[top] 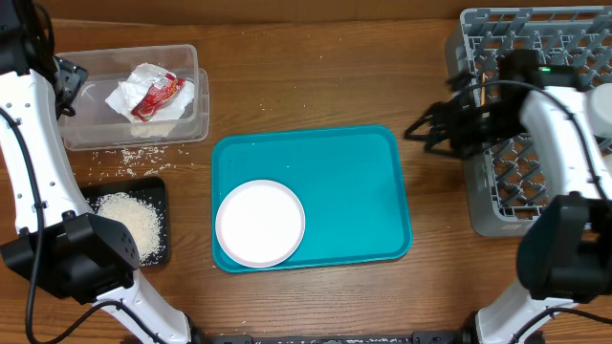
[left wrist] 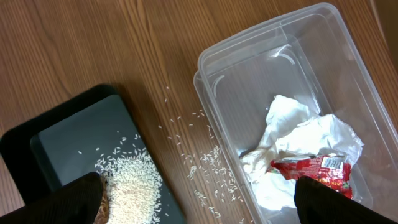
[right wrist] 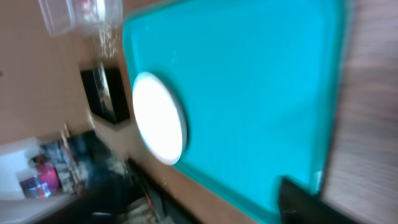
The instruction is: Sort waste into correct bins and load items into the dishwasher
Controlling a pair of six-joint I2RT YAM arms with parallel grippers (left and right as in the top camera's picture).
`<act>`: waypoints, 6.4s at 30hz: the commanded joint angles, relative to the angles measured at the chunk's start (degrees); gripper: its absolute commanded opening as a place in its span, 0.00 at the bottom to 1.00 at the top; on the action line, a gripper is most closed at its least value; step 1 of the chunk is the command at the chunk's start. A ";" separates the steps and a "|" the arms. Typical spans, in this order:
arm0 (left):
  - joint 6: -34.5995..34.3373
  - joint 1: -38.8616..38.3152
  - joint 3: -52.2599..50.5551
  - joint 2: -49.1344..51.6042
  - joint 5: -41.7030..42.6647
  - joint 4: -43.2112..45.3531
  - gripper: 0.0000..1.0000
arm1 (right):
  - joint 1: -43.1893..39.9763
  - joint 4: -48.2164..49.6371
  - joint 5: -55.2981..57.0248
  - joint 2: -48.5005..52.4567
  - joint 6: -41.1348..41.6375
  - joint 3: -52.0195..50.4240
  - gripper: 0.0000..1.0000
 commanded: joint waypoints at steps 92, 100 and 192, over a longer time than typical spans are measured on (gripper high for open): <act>-1.16 -0.48 -0.20 -1.66 -0.72 -0.11 1.00 | -0.31 31.19 90.27 -6.27 22.38 6.75 0.04; -1.18 -0.48 -0.20 -1.66 -0.72 -0.11 1.00 | -0.52 34.27 96.13 4.46 22.49 6.75 0.04; -1.16 -0.48 -0.20 -1.66 -0.72 -0.11 1.00 | -26.45 27.67 -10.19 -16.20 24.98 6.78 0.04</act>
